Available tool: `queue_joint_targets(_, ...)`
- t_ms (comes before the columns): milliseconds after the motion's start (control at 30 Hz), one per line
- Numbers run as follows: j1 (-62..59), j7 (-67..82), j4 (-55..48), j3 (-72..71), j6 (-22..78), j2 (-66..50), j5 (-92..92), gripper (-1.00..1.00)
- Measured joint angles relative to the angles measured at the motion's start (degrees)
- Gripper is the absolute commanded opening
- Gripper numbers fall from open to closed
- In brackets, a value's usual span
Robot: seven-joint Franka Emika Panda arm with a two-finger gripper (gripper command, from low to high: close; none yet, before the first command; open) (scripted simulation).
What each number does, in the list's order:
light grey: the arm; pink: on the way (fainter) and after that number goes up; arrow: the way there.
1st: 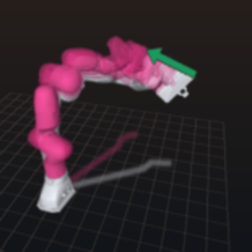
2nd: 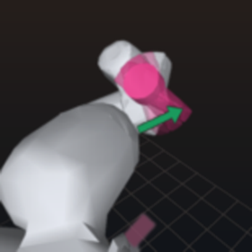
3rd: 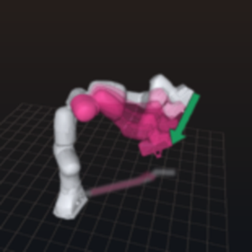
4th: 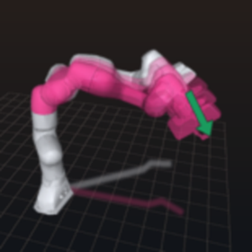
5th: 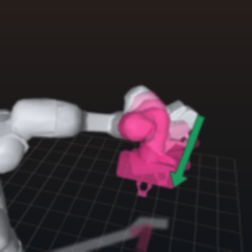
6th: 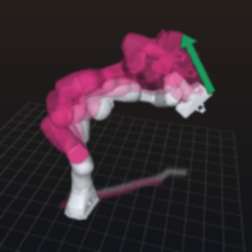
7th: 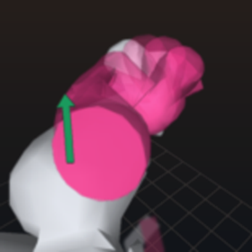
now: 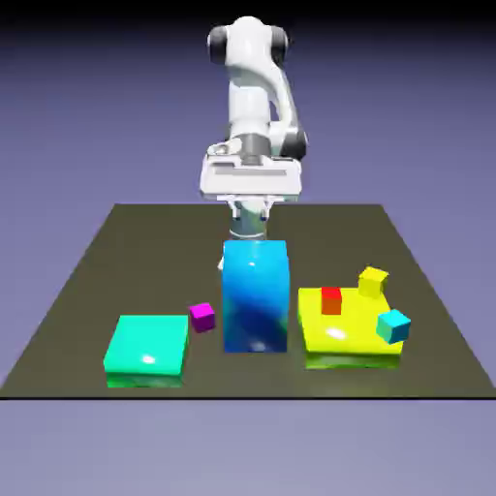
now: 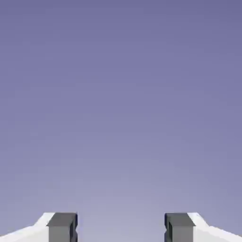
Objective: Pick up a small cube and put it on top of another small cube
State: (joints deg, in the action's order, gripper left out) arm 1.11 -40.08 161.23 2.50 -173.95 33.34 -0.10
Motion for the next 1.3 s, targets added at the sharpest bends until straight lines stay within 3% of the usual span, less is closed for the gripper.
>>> queue_joint_targets(1300, 13.59, 76.8, 7.56, 80.98, 1.74, 22.09, -3.11, 0.0)
